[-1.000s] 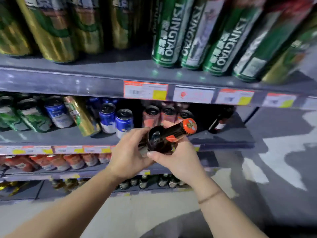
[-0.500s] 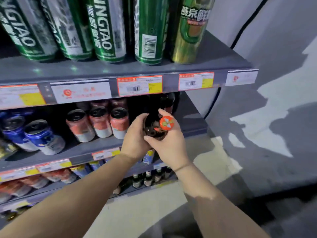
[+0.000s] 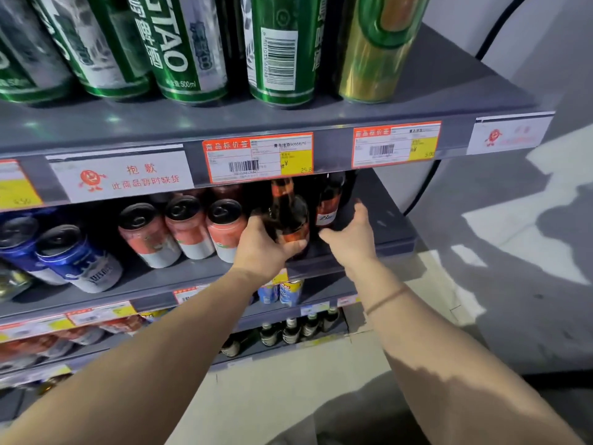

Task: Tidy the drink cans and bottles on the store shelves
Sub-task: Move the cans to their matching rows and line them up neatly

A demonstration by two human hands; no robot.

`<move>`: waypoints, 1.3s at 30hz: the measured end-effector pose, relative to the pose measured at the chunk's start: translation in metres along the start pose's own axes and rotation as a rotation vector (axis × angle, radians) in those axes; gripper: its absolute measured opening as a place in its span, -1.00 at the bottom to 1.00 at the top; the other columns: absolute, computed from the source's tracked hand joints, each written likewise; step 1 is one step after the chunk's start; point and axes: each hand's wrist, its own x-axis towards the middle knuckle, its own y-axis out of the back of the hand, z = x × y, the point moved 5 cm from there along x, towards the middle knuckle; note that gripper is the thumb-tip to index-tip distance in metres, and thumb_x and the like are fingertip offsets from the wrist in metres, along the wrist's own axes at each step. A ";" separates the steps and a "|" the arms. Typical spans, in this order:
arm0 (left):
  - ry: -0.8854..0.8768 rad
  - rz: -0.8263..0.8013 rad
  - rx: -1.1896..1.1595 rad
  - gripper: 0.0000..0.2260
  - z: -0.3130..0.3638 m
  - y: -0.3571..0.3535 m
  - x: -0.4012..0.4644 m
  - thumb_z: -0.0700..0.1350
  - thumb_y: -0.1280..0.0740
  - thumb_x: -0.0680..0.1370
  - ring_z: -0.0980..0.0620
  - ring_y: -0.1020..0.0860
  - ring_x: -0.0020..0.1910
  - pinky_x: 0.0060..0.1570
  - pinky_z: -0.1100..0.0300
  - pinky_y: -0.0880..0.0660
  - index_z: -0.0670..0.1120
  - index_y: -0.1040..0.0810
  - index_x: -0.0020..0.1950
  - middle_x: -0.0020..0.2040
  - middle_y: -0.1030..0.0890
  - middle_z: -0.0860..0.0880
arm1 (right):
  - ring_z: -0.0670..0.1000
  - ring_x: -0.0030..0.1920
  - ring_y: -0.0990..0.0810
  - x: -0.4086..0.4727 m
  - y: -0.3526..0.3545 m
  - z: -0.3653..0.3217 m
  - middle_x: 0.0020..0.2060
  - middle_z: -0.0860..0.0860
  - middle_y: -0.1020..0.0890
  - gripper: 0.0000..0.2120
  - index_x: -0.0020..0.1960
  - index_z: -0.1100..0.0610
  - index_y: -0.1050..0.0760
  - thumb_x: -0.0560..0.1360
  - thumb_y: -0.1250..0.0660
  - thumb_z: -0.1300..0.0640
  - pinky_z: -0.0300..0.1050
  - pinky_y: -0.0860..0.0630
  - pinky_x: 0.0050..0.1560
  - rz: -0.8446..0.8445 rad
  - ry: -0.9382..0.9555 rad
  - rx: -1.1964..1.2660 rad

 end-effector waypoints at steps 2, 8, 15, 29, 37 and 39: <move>0.023 -0.034 -0.012 -0.54 -0.001 -0.004 0.008 -0.02 -0.64 0.26 0.23 -0.60 -0.08 -0.04 0.32 -0.50 0.01 -0.50 0.03 -0.07 -0.63 0.16 | -0.06 0.11 -0.48 0.017 -0.004 0.000 0.16 -0.09 -0.50 -0.13 0.54 -0.04 -0.11 0.36 -0.47 0.24 -0.23 -0.36 0.06 -0.080 0.017 0.001; 0.051 0.032 -0.021 -0.47 -0.005 -0.013 0.011 -0.02 -0.61 0.30 0.29 -0.55 -0.09 -0.10 0.47 -0.39 -0.02 -0.44 0.15 -0.07 -0.56 0.20 | -0.03 0.07 -0.60 0.042 -0.018 0.004 0.07 -0.11 -0.59 -0.21 0.41 -0.12 -0.29 0.26 -0.53 0.14 -0.09 -0.55 0.07 -0.105 0.112 -0.047; 0.040 0.007 0.101 -0.59 -0.014 -0.028 0.010 -0.20 -0.53 0.36 0.15 -0.48 -0.19 -0.30 0.61 -0.30 -0.05 -0.37 0.04 -0.17 -0.48 0.21 | -0.07 -0.01 -0.59 0.053 -0.010 0.019 0.01 -0.03 -0.57 -0.41 0.20 0.04 -0.42 0.24 -0.58 0.10 -0.39 -0.51 -0.14 -0.059 0.096 -0.046; 0.126 0.126 0.058 -0.51 -0.024 -0.032 0.015 -0.04 -0.60 0.33 0.12 -0.47 -0.07 -0.18 0.45 -0.34 -0.01 -0.36 0.05 -0.13 -0.46 0.22 | -0.01 0.08 -0.60 0.063 -0.007 0.020 0.10 -0.04 -0.63 -0.31 0.38 0.01 -0.31 0.34 -0.55 0.09 -0.16 -0.51 0.01 -0.150 0.177 -0.051; 0.136 0.051 0.026 -0.46 -0.023 -0.035 0.028 0.03 -0.62 0.27 0.13 -0.60 -0.01 0.09 0.25 -0.50 -0.07 -0.51 0.14 -0.01 -0.64 0.07 | -0.08 0.13 -0.61 0.081 0.040 0.037 0.12 -0.09 -0.64 -0.32 0.30 -0.01 -0.38 0.25 -0.60 0.06 -0.08 -0.51 0.19 -0.368 0.184 -0.148; 0.116 0.053 0.029 -0.41 -0.018 -0.039 0.032 0.01 -0.62 0.27 0.05 -0.61 0.04 0.14 0.14 -0.50 -0.10 -0.48 0.20 0.04 -0.65 0.01 | -0.13 0.12 -0.61 0.084 0.049 0.043 0.09 -0.12 -0.64 -0.35 0.25 -0.07 -0.40 0.25 -0.61 0.09 -0.18 -0.52 0.14 -0.327 0.139 -0.118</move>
